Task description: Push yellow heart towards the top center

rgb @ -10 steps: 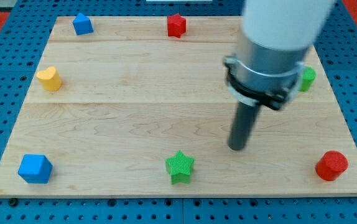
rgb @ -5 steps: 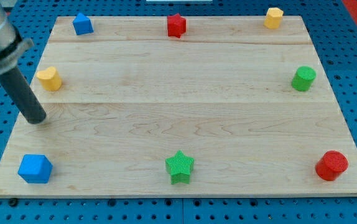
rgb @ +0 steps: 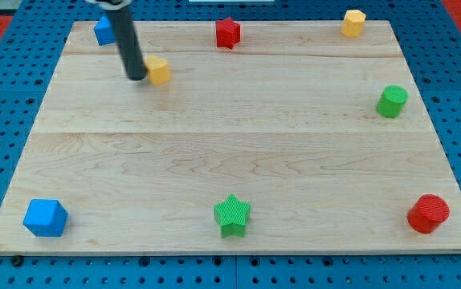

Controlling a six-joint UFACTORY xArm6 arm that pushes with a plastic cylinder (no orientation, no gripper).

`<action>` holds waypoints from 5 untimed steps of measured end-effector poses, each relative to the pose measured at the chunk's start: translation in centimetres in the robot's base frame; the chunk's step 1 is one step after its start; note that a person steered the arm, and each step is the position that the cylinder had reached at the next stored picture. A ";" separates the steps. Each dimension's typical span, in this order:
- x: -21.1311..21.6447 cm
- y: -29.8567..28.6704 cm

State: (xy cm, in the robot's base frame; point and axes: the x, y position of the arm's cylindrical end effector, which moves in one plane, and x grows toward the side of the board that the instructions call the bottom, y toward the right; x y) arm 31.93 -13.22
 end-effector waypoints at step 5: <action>-1.9 26.4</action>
